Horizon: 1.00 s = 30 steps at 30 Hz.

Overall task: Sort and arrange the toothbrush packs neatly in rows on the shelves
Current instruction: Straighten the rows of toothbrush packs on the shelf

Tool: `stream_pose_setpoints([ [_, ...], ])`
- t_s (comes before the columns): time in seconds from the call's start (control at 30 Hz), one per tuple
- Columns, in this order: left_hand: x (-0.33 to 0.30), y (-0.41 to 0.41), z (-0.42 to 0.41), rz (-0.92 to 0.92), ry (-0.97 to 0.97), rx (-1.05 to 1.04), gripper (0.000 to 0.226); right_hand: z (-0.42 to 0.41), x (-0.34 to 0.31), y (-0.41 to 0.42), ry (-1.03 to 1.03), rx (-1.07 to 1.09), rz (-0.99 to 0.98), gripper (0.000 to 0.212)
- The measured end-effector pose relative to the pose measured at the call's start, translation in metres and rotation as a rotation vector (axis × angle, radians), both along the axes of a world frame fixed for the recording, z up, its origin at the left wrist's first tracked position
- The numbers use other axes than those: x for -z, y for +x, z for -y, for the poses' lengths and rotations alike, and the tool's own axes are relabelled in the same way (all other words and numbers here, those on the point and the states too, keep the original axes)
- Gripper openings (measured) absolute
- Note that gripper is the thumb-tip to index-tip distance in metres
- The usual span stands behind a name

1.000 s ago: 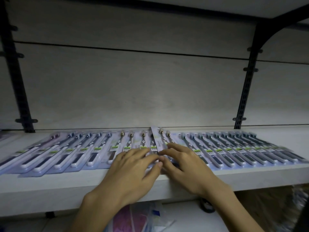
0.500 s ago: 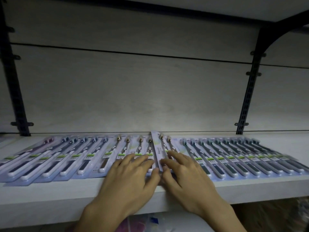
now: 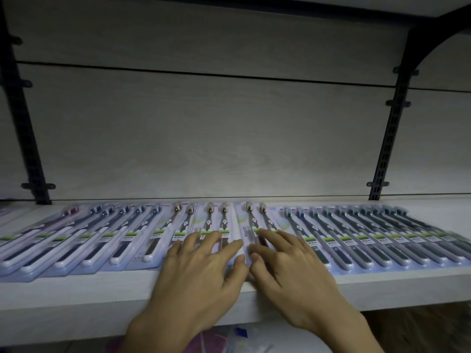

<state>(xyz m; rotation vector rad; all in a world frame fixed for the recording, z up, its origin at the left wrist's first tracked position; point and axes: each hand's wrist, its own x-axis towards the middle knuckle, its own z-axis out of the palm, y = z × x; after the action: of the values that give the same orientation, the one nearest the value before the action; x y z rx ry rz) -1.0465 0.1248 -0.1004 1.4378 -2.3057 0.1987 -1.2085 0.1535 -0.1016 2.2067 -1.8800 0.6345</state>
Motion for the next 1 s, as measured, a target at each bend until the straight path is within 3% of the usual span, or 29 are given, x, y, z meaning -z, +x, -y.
stream_pose_setpoints([
  [0.9, -0.0028, 0.0022, -0.001, -0.1, -0.036, 0.079, 0.085, -0.0017, -0.0038, -0.0001, 0.092, -0.023, -0.036, 0.078],
  [1.0, -0.0034, 0.004, 0.0003, -0.165, -0.057, 0.144, 0.074, -0.002, -0.0037, -0.001, 0.063, -0.05, -0.023, 0.075],
])
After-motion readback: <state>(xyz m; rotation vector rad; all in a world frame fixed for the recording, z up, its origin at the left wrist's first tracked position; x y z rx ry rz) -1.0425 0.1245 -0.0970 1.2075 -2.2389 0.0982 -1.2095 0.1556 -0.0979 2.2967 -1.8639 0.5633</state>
